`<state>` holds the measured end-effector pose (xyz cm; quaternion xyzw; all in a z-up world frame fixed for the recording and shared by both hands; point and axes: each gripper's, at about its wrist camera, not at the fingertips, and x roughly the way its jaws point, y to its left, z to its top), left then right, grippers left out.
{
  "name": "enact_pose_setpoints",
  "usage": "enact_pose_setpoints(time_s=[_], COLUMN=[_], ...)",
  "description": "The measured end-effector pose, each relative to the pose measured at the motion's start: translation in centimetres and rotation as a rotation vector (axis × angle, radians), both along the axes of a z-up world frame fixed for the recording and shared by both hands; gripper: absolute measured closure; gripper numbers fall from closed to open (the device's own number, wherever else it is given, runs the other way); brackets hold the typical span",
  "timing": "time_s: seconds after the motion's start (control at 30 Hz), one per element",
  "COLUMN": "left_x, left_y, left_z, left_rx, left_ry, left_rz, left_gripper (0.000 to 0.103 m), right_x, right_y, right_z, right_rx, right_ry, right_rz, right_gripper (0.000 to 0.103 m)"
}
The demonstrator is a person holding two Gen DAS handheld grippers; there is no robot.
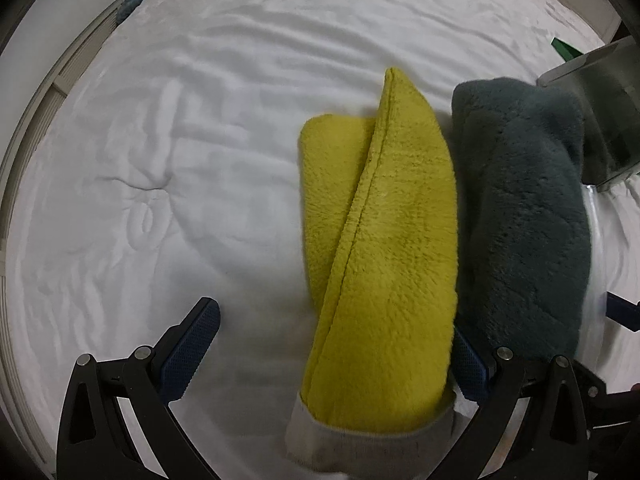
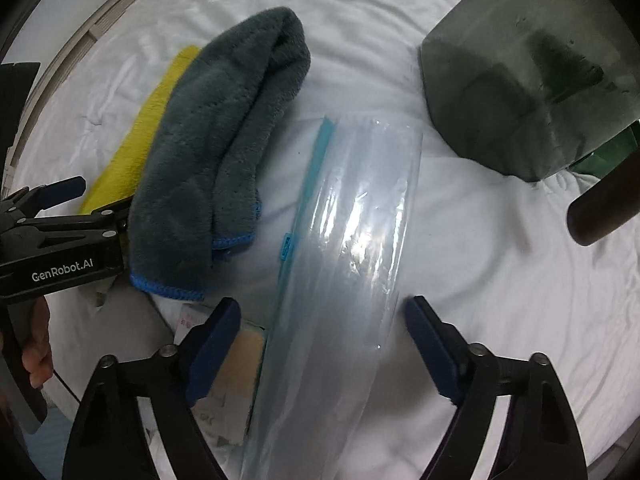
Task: Organize soft objects
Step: 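Grasp the clear plastic zip bag with the right tool while the left tool grasps the yellow glove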
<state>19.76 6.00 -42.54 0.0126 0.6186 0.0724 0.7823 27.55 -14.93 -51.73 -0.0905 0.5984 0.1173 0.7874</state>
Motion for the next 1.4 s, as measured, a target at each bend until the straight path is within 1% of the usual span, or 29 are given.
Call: enact_pose_setpoints(time_s=[0.07, 0.13, 0.27, 0.3, 0.33, 0.4, 0.43, 0.5, 0.53, 0.6, 0.63, 0.7, 0.9, 0.97, 1.03, 1.1, 1.2, 1.27, 1.33, 1.37, 1.4], left_x=[0.3, 0.8, 1.5, 1.6, 1.8, 2.1, 2.2, 2.5, 2.6, 2.8, 2.7, 2.4, 2.8, 2.7, 3.0, 2.2, 2.4, 1.9, 1.9, 1.9, 1.1], left_y=[-0.3, 0.0, -0.5, -0.6, -0.7, -1.3, -1.8, -2.4, -2.6, -3.0, -3.0, -2.7, -2.9, -3.3, -3.6, -3.5, -3.3, -3.2, -3.1, -3.1, -2.4], left_z=[-0.4, -0.9, -1.7, -1.9, -2.1, -2.4, -2.5, -2.6, -2.6, -2.4, -2.2, -1.9, -1.5, -0.6, -0.2, 0.5, 1.3, 2.3, 2.6, 3.1, 4.0], left_rx=[-0.005, -0.008, -0.004, -0.011, -0.022, -0.033, -0.035, -0.052, -0.053, -0.053, -0.055, -0.063, -0.076, -0.078, -0.087, -0.098, -0.104, -0.111, -0.113, -0.118, -0.125], left_ry=[0.007, 0.012, 0.02, 0.022, 0.022, 0.021, 0.02, 0.019, 0.018, 0.012, 0.009, 0.007, -0.021, -0.03, -0.039, -0.05, -0.066, -0.075, -0.083, -0.087, -0.09], left_rz=[-0.005, -0.011, -0.036, -0.042, -0.049, -0.064, -0.073, -0.087, -0.087, -0.085, -0.083, -0.079, -0.071, -0.074, -0.069, -0.063, -0.056, -0.051, -0.046, -0.044, -0.044], left_gripper=[0.002, 0.005, 0.017, 0.023, 0.027, 0.042, 0.047, 0.065, 0.067, 0.074, 0.076, 0.08, 0.084, 0.085, 0.085, 0.086, 0.086, 0.086, 0.086, 0.086, 0.086], right_x=[0.3, 0.7, 1.0, 1.0, 1.0, 1.0, 0.9, 0.9, 0.8, 0.6, 0.4, 0.3, -0.1, -0.8, -1.0, -1.2, -1.5, -1.8, -2.0, -2.2, -2.4], right_y=[0.0, -0.1, -0.1, -0.2, -0.1, -0.3, -0.4, -0.7, -0.7, -1.0, -1.1, -1.4, -1.5, -1.3, -1.2, -1.0, -1.0, -0.9, -0.7, -0.6, -0.6], right_z=[-0.5, -1.0, -1.5, -1.5, -1.6, -1.7, -1.7, -1.7, -1.6, -1.2, -1.1, -0.9, -0.6, 0.0, 0.4, 0.8, 1.5, 2.1, 2.7, 3.2, 3.7], right_rx=[-0.003, -0.009, -0.005, -0.003, 0.002, 0.015, 0.023, 0.032, 0.035, 0.041, 0.041, 0.048, 0.051, 0.052, 0.052, 0.051, 0.048, 0.049, 0.049, 0.052, 0.055], right_ry=[0.001, 0.013, 0.016, 0.017, 0.016, 0.015, 0.018, 0.017, 0.015, 0.012, 0.01, 0.01, 0.007, 0.006, 0.0, -0.006, -0.011, -0.013, -0.016, -0.017, -0.017], right_rz=[-0.007, -0.02, -0.018, -0.015, -0.012, -0.008, -0.005, -0.002, 0.001, 0.004, 0.004, 0.005, 0.014, 0.013, 0.015, 0.015, 0.014, 0.014, 0.014, 0.012, 0.012], right_gripper=[0.029, 0.041, 0.051, 0.056, 0.061, 0.068, 0.075, 0.081, 0.085, 0.09, 0.092, 0.094, 0.095, 0.096, 0.096, 0.096, 0.096, 0.096, 0.096, 0.096, 0.096])
